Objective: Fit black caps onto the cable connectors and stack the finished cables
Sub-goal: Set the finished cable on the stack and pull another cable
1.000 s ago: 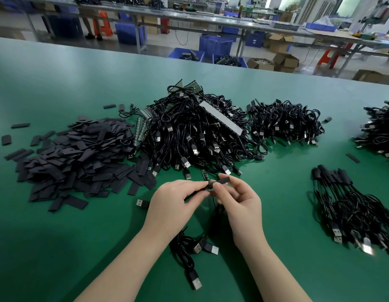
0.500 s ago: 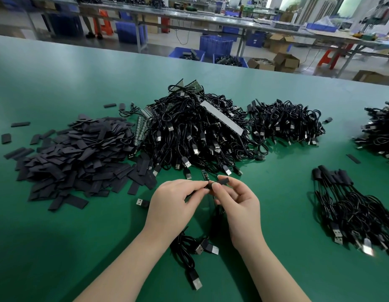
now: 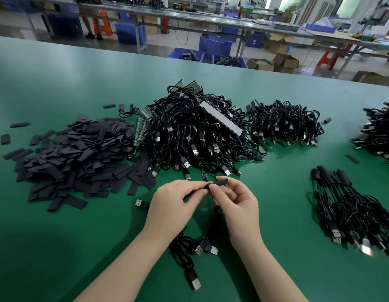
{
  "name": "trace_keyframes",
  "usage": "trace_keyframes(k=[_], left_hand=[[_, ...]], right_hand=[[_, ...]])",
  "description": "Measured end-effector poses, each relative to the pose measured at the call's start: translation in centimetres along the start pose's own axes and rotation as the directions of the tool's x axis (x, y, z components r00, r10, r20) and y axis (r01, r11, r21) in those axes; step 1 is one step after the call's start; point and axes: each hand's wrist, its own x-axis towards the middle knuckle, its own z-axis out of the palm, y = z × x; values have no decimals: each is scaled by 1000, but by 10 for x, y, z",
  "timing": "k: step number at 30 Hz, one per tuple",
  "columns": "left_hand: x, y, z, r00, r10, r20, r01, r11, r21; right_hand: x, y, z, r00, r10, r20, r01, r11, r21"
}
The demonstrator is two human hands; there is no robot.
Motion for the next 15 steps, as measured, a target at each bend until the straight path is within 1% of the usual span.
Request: trace_keyframes(k=[4,9,15], left_hand=[[0,0,0,1000,15,-1,-15,1000,-5],[0,3,-1,1000,7,10,-7,999,33],[1,2,-2,999,-15,30,14,999,35]], right_hand=[[0,-1,-1,1000,15,17,-15,1000,22],[0,0,0,997,19,69,-20,1000,16],[1,0,-1,999,19,45,-20,1000,21]])
